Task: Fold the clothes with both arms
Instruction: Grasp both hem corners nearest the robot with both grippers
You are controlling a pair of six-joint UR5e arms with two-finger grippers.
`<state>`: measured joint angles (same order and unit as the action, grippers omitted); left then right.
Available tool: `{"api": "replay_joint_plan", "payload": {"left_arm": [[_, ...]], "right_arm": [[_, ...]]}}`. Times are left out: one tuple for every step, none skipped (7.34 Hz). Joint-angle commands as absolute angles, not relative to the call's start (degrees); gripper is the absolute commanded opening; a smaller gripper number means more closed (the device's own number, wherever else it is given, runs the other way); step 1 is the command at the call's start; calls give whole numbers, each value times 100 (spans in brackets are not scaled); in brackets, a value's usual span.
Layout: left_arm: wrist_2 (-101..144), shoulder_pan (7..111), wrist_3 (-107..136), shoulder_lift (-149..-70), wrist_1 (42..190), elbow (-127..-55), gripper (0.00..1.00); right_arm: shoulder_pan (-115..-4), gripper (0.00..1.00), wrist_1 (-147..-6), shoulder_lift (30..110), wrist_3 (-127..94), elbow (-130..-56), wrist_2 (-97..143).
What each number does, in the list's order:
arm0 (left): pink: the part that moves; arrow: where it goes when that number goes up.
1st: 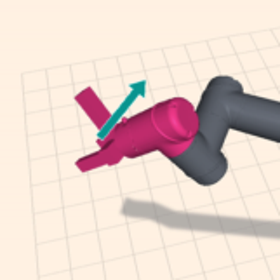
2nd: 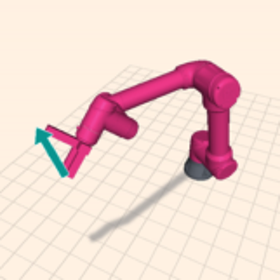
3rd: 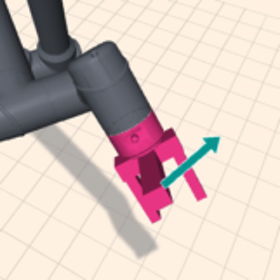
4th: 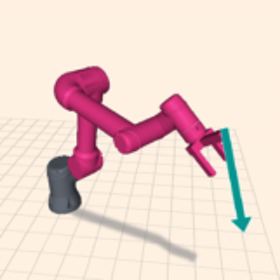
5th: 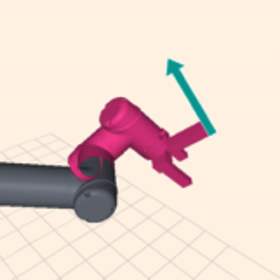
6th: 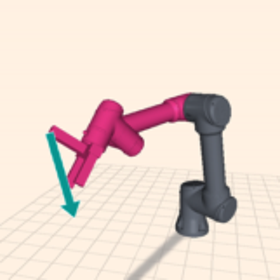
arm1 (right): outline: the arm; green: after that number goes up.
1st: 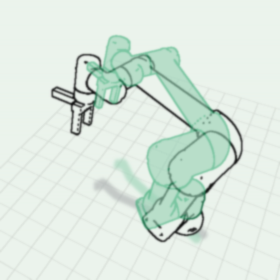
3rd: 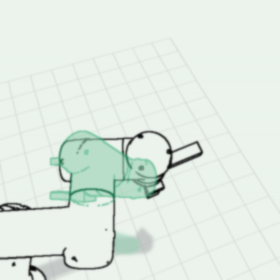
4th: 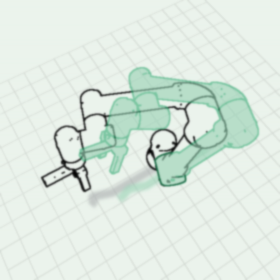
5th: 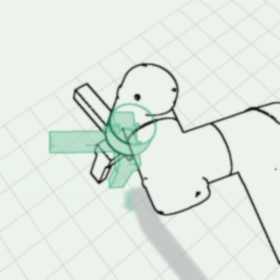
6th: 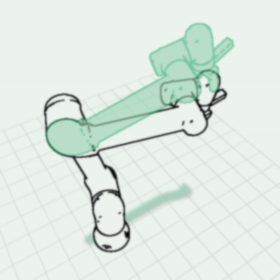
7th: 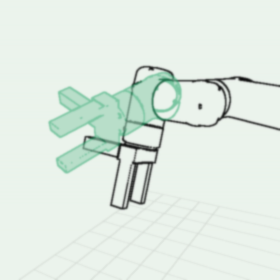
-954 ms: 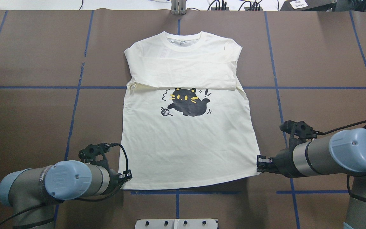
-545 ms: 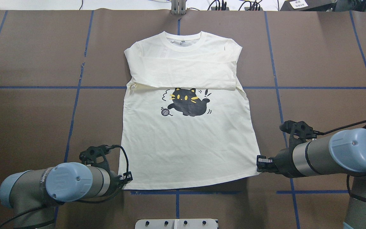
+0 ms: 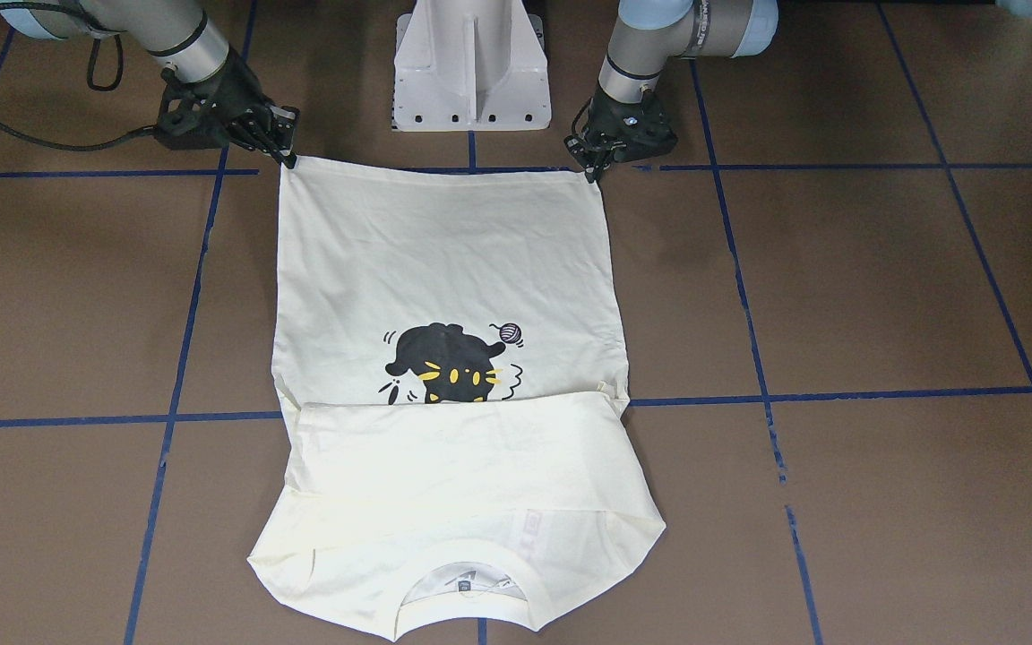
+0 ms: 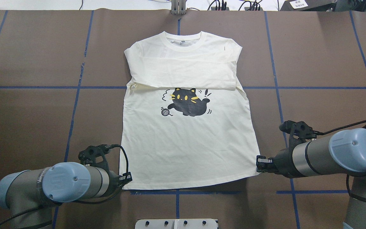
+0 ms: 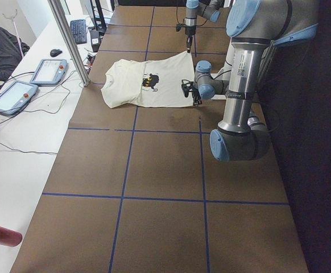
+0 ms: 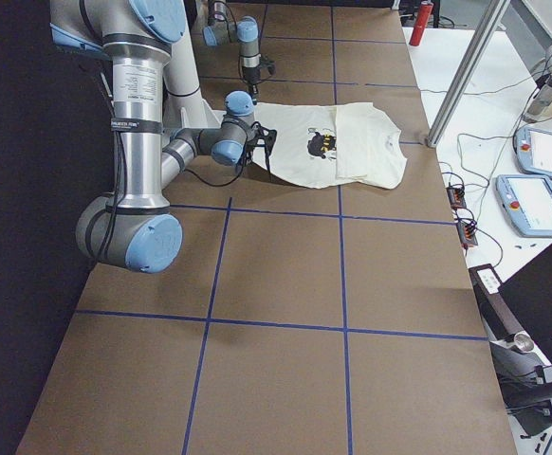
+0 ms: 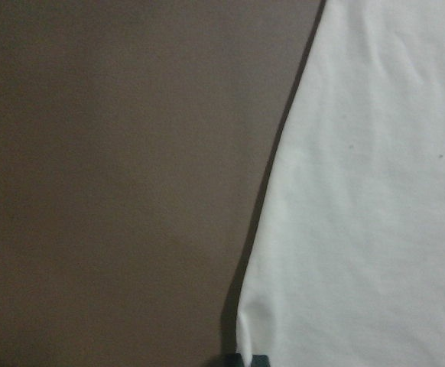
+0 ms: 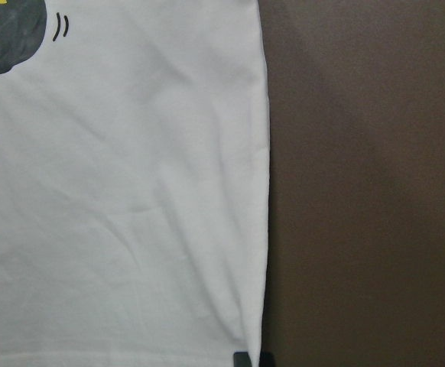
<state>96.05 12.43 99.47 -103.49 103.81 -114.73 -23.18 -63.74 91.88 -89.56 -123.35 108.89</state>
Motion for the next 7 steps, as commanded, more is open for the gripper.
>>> {"api": "replay_joint_plan", "payload": {"left_arm": [[9633, 1248, 9897, -10336, 9768, -12169, 0], [9642, 1248, 9522, -10275, 9443, -12686, 0], [9746, 1239, 9318, -10231, 9239, -13196, 0], [9921, 1039, 9151, -10239, 8907, -13558, 0], [9932, 863, 8993, -10222, 8538, -13944, 0], [9923, 557, 8983, -10143, 8230, -14305, 0], [9923, 328, 8982, -10073, 8218, -14456, 0]], "right_arm": [[-2338, 0, -6390, 9202, -8956, -12418, 10985], [-2355, 0, -6381, 9272, -8965, -12489, 11152], [-2242, 0, -6390, 9394, -8982, -12620, 11249], [-2067, 0, -6381, 9587, -8991, -12934, 11407], [-1804, 0, -6381, 9815, -9096, -13251, 11426], [-1480, 0, -6381, 9930, -9393, -13454, 11417], [-1172, 0, -6381, 9949, -9648, -13560, 11365]]}}
